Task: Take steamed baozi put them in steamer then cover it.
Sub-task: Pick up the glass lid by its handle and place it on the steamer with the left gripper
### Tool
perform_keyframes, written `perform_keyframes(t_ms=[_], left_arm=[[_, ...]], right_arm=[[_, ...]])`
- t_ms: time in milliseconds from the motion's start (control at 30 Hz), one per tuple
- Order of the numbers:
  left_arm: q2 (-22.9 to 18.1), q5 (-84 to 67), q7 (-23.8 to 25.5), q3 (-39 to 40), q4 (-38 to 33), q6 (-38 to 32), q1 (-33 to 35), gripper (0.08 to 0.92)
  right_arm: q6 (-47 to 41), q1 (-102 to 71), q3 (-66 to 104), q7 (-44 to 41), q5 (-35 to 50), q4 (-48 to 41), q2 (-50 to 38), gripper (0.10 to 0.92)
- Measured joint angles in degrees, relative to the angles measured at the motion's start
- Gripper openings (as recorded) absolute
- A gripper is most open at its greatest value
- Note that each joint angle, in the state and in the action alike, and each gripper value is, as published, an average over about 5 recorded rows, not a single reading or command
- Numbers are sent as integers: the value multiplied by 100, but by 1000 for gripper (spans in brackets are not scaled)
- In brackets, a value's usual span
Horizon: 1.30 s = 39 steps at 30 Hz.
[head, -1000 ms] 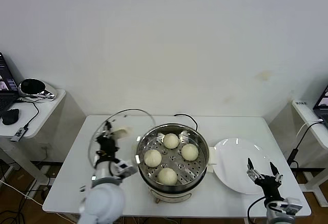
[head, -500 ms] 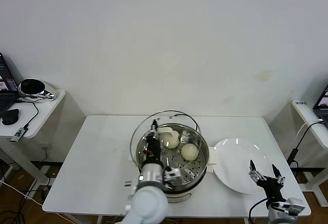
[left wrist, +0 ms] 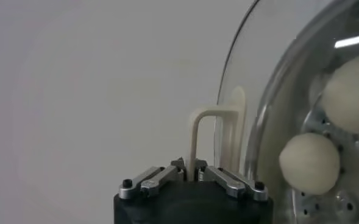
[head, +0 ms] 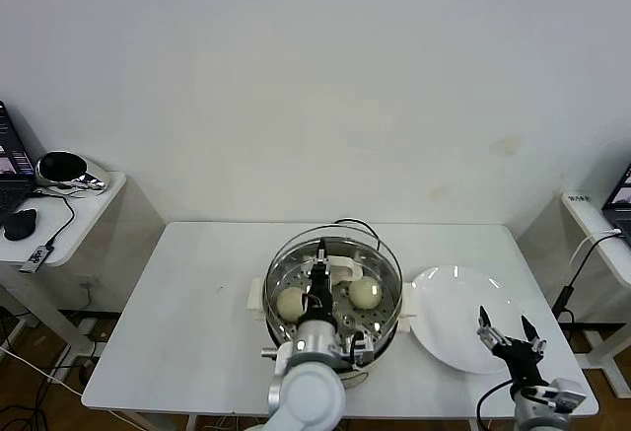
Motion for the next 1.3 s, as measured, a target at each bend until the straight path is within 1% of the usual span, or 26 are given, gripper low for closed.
perform_keyframes(t_ms=[300,700,1167,1267,1300], left_arm=[[-51,235,349,63,81,1,4,152],[-45,335,554,17,33,0,72,152],[-20,200,444,10,70,2,66,152],[1,150,416,0,43,1,74,187],[8,131,413,-4,25,1,79,211]], right_arm=[[-9,61,-47,0,-80,-59,37,823],[21,70,-67,0,-130,-106,45,823],[55,37,-67,-2,-192,-95,92,823],[67,25,-67,-3,-196,-91,101,823],[71,20,-67,-4,-198,-90,102,823]])
